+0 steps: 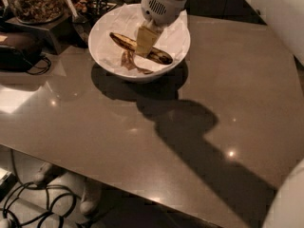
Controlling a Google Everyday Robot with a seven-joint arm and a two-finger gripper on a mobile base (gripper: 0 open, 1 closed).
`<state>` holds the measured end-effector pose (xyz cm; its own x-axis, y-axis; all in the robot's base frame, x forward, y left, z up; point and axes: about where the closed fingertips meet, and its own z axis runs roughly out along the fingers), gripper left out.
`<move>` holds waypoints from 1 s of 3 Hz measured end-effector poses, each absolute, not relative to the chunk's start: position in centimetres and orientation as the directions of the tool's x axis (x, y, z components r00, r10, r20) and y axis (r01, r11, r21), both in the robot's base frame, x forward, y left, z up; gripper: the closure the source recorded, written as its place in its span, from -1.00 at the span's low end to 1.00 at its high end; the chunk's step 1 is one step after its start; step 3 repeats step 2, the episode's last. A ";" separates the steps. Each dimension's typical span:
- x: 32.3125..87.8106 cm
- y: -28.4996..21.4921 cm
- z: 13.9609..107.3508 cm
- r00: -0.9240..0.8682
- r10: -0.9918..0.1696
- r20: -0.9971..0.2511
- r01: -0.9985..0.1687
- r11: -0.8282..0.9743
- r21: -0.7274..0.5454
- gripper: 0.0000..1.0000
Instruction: Pick banana from white bowl
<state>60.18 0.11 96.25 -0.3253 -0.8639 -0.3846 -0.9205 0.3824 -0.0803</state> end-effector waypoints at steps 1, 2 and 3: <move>53.4 0.6 99.6 -0.294 -0.868 -0.400 -0.930 0.357 -0.091 1.00; 53.4 0.6 99.6 -0.294 -0.868 -0.400 -0.930 0.357 -0.091 1.00; 53.4 0.6 99.6 -0.294 -0.868 -0.400 -0.930 0.357 -0.091 1.00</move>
Offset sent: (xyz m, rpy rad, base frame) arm -0.1054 0.0032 0.0481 0.0133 -0.0097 0.0265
